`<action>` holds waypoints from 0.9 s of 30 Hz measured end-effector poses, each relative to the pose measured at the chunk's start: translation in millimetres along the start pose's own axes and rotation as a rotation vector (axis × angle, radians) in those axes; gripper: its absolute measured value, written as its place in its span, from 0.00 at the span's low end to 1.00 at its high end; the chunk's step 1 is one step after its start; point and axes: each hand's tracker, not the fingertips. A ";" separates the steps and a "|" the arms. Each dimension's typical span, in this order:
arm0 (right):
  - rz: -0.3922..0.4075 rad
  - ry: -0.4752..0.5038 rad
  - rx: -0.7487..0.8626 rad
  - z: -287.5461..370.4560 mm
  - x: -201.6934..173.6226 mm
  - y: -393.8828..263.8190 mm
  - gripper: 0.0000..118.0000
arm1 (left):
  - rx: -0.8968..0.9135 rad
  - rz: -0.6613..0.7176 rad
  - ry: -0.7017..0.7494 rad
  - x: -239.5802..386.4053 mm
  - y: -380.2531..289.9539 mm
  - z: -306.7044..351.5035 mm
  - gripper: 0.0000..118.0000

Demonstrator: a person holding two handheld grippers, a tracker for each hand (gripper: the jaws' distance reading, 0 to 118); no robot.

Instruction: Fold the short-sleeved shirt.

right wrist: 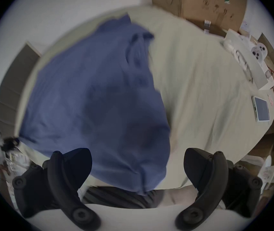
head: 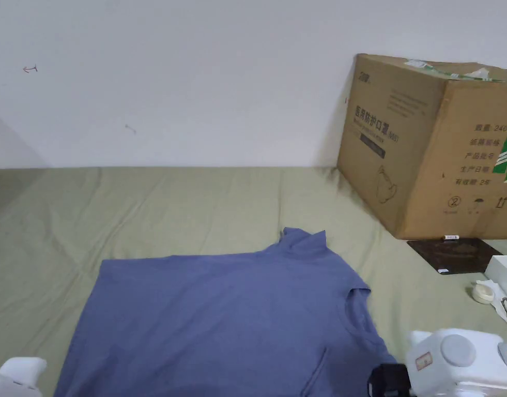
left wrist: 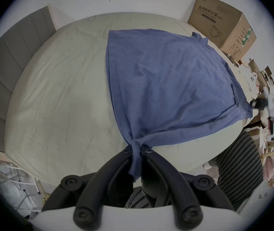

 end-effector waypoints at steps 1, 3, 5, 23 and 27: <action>0.028 -0.017 -0.046 -9.2 0.5 -3.5 0.91 | 0.001 0.006 -0.003 2.4 -1.0 2.3 0.05; 0.077 -0.014 -0.100 -21.9 -1.3 -12.4 0.78 | 0.002 0.007 0.005 5.1 -0.8 4.0 0.05; 0.127 -0.035 -0.043 -17.1 -6.7 -17.9 0.73 | -0.013 0.004 0.014 7.6 -0.9 3.0 0.05; 0.119 0.130 0.148 71.8 -1.7 -7.5 0.06 | 0.074 0.040 -0.030 5.2 16.3 44.6 0.05; 0.094 0.154 0.195 95.4 -7.8 39.8 0.06 | 0.130 0.074 -0.067 6.8 16.0 41.3 0.05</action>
